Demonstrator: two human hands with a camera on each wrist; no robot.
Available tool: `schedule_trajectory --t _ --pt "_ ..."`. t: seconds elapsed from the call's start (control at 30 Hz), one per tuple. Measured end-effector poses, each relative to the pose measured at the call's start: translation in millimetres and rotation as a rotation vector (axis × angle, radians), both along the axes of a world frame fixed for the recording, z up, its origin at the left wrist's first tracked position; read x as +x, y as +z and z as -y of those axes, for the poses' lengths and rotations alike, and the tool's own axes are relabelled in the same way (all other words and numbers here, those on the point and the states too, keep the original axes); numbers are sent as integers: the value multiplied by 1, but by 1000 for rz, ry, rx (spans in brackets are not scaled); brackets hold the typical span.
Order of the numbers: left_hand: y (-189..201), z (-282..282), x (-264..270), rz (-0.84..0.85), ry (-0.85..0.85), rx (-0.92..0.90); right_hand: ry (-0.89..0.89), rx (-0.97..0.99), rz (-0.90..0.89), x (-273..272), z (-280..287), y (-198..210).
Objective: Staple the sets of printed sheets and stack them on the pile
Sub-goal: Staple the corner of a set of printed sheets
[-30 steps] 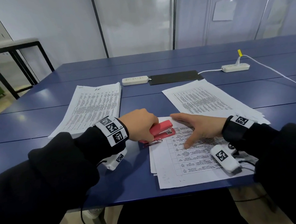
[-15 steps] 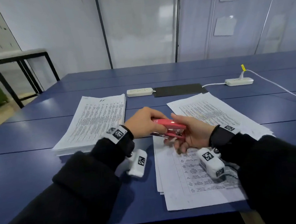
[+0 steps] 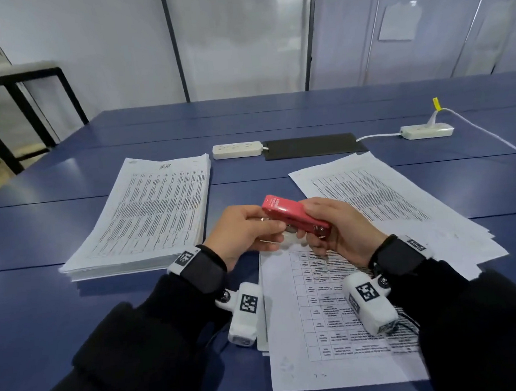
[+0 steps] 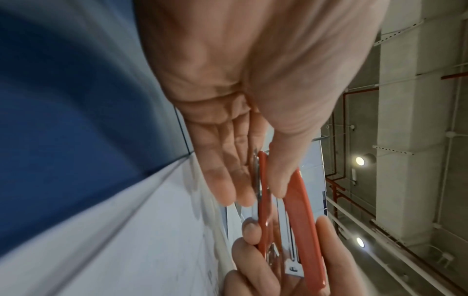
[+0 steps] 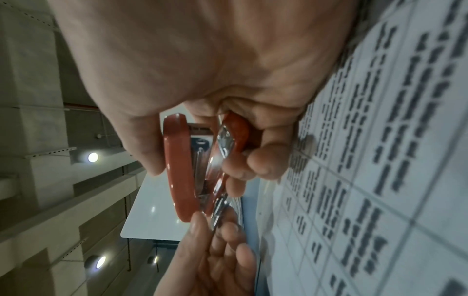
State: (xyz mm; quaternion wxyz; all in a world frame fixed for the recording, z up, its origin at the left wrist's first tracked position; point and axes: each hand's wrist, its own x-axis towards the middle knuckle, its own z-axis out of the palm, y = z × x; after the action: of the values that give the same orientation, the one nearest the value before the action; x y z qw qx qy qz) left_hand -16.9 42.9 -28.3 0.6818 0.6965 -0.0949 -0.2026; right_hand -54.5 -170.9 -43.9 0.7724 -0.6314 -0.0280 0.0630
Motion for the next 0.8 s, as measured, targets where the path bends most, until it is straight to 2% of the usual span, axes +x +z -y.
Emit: schedule_trajectory --t 0.23,0.43,0.8 --pt "-2 1 3 -35 5 60 28 -71 57 -6 -4 2" --pt "5 -2 14 -39 2 111 -28 -29 77 -4 -2 2" --pt "-1 1 6 -67 7 5 -21 -17 77 -5 -3 2"
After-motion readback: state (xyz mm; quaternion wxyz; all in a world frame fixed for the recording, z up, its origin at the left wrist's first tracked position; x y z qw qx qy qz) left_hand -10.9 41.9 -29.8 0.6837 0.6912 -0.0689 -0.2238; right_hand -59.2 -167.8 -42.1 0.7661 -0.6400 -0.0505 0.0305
